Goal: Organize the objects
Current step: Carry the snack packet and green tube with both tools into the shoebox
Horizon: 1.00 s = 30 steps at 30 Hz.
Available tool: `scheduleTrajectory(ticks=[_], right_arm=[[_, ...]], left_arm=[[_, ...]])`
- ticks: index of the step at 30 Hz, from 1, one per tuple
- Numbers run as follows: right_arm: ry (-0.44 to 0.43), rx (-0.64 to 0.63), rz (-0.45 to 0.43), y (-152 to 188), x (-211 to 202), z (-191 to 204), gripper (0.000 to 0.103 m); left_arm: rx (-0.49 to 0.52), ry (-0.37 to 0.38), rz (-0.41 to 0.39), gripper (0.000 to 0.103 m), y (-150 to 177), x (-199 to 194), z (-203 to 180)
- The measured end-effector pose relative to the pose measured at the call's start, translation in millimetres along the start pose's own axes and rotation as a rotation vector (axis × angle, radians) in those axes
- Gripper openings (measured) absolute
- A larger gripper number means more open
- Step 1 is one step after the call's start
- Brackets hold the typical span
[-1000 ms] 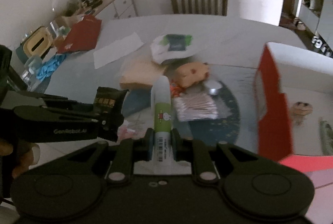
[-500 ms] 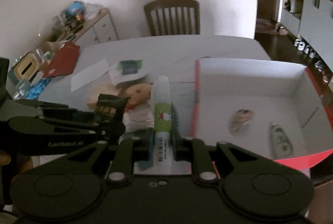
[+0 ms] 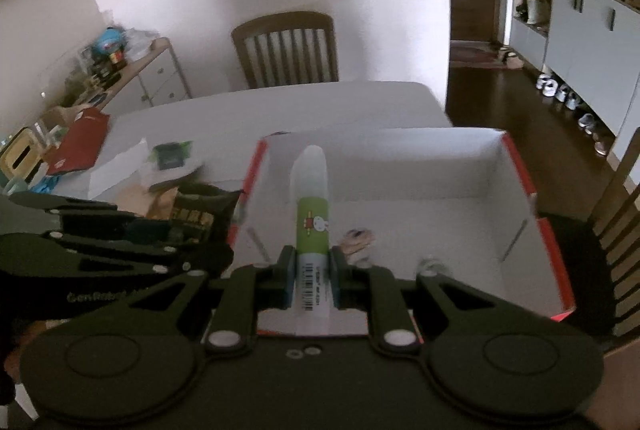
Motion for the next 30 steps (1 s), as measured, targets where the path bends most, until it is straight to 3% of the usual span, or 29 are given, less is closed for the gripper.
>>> scheduleTrajectory(ticks=[6, 16, 30], right_arm=[[0.047, 0.030, 0.013, -3.0, 10.4, -36.5, 0.016], [0.107, 0.066, 0.080, -2.1, 43.7, -82.7, 0.016], [0.125, 0.061, 0.208, 12.7, 90.6, -104.0, 0.016]], left_arm=[[0.028, 0.006, 0.041, 0.034, -13.3, 28.1, -27.5], [0.039, -0.014, 0.162, 0.034, -18.9, 82.7, -36.7], [0.057, -0.038, 0.337, 0.034, -5.9, 139.1, -41.6]])
Point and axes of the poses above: each gripper's, at about its wrist camera, not at the fingertips, and x roughly the way its jaws point, z to its left, y to its underside, the point moved 7 cm from there along x, roughly the way its jaws point, and after that the axes turned 5 degrees about z, right-handed, at the moved point
